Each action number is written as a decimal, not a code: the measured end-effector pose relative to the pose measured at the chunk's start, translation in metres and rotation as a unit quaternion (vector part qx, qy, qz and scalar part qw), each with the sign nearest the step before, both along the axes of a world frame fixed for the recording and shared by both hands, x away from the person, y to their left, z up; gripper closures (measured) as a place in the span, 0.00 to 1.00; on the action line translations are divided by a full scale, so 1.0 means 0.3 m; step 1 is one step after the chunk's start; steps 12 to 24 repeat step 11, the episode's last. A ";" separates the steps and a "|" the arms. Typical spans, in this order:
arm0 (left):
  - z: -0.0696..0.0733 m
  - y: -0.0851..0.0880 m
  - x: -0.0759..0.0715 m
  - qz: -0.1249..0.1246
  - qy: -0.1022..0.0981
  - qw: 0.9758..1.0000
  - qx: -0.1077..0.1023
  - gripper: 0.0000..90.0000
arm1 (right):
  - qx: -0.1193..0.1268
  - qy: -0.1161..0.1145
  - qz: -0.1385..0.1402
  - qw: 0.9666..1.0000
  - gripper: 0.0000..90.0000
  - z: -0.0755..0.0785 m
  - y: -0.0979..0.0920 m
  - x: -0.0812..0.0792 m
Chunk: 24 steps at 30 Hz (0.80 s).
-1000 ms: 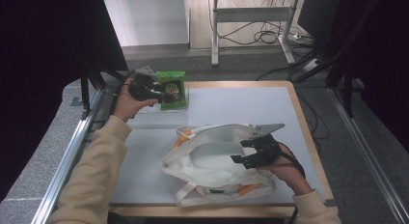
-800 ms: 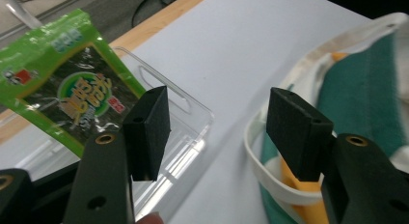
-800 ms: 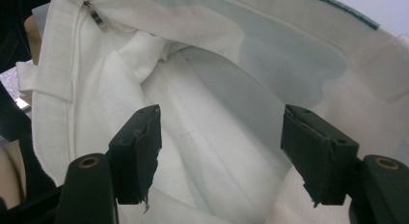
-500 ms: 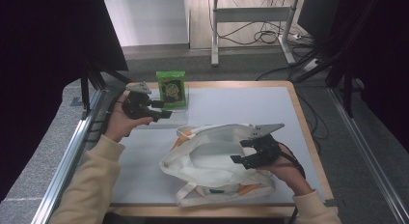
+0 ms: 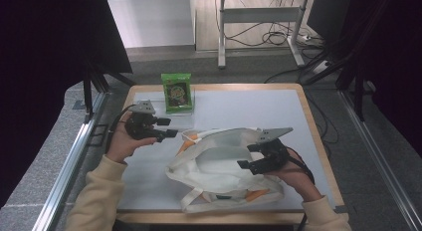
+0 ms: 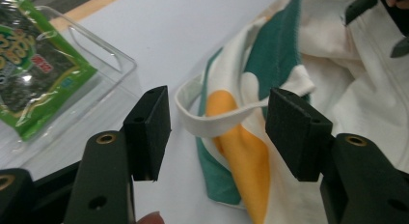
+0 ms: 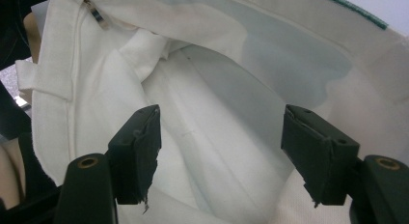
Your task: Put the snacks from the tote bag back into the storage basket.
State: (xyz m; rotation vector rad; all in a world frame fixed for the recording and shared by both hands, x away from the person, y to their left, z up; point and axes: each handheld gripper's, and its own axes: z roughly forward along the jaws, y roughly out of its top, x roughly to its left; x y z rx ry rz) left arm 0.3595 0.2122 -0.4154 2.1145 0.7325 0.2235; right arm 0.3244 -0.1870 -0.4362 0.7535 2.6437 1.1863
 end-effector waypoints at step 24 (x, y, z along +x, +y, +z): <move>-0.017 0.003 -0.020 -0.009 0.006 1.000 0.006 0.45 | -0.002 -0.004 0.001 1.000 0.34 0.005 0.002 -0.005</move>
